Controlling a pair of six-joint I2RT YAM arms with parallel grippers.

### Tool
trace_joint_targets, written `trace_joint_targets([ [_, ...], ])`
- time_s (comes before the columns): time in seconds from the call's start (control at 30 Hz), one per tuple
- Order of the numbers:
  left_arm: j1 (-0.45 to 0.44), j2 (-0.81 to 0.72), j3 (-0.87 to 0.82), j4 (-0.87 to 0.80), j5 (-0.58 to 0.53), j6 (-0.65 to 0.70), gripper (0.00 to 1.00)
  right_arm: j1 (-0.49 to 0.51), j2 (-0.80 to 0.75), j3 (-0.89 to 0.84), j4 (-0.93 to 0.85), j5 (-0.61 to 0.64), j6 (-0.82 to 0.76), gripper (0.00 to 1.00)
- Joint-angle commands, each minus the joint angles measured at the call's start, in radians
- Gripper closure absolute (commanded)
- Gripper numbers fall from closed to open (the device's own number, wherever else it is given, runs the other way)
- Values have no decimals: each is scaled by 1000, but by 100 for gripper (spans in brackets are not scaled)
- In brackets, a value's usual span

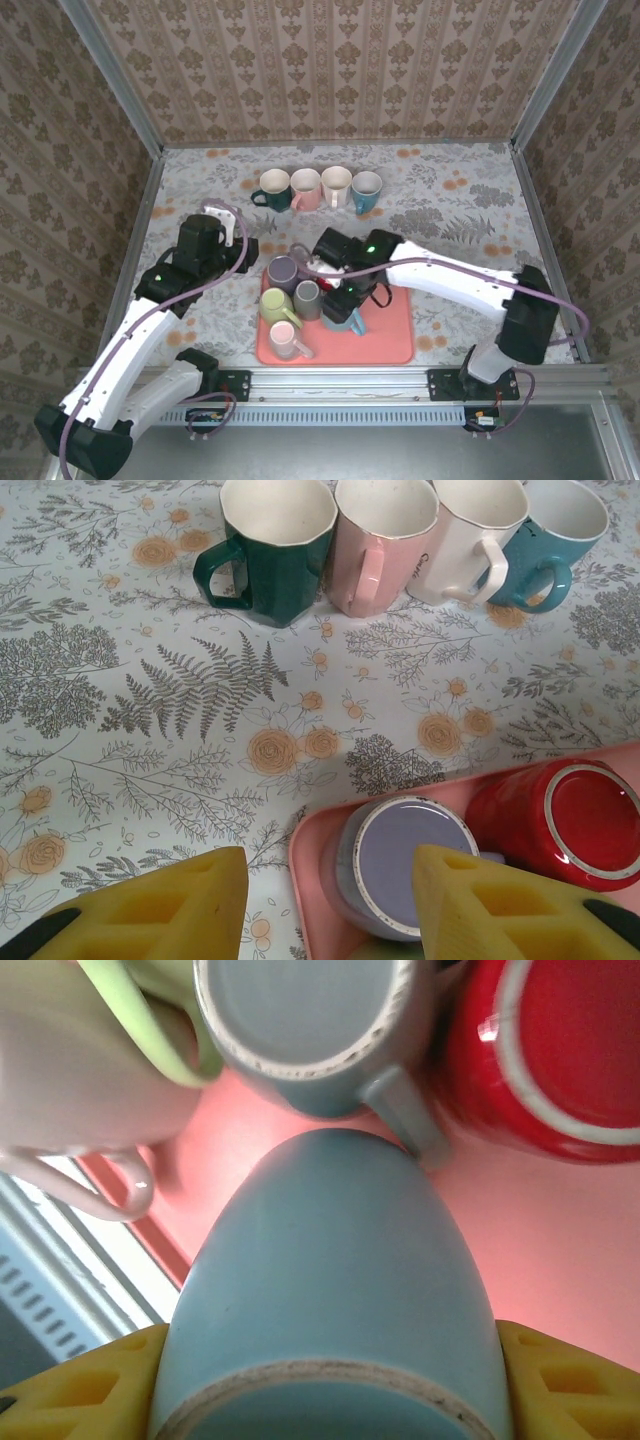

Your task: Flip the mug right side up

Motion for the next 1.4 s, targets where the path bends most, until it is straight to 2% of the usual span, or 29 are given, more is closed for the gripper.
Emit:
trace_joint_targets([
  [0.0, 4, 6, -6, 9, -1, 16, 52, -57, -127, -11, -30, -132, 30, 70],
  [0.13, 3, 13, -3, 8, 18, 16, 51, -201, -271, -54, 21, -255, 58, 71],
  [0.27, 3, 18, 2, 21, 47, 7, 50, -335, -363, -90, 185, -400, 170, 70],
  [0.4, 4, 53, 15, 54, 193, -33, 48, -437, -399, -152, 483, -512, 376, 70],
  [0.5, 3, 86, 49, 65, 300, -82, 46, -491, -394, -190, 717, -525, 538, 70],
  [0.53, 4, 89, 57, 75, 334, -97, 44, -504, -389, -202, 783, -524, 582, 71],
  [0.57, 5, 88, 61, 98, 384, -115, 36, -518, -382, -214, 854, -523, 631, 71],
  [0.6, 7, 87, 58, 133, 446, -132, 32, -531, -373, -224, 921, -523, 676, 71],
  [0.67, 8, 85, 44, 228, 582, -171, 29, -547, -349, -240, 1029, -529, 746, 71],
  [0.73, 9, 93, 15, 378, 732, -251, 25, -556, -324, -249, 1117, -539, 800, 71],
  [0.8, 8, 118, -15, 530, 842, -350, 24, -558, -310, -264, 1188, -541, 835, 71],
  [0.9, 7, 173, -59, 743, 942, -509, 24, -560, -304, -293, 1270, -532, 882, 71],
  [1.03, 6, 227, -94, 927, 960, -656, 24, -563, -302, -328, 1367, -540, 933, 71],
  [1.2, 3, 331, -121, 1232, 992, -877, 24, -561, -309, -371, 1472, -539, 980, 71],
  [1.37, -3, 389, -111, 1382, 999, -958, 24, -558, -298, -407, 1594, -571, 1050, 71],
])
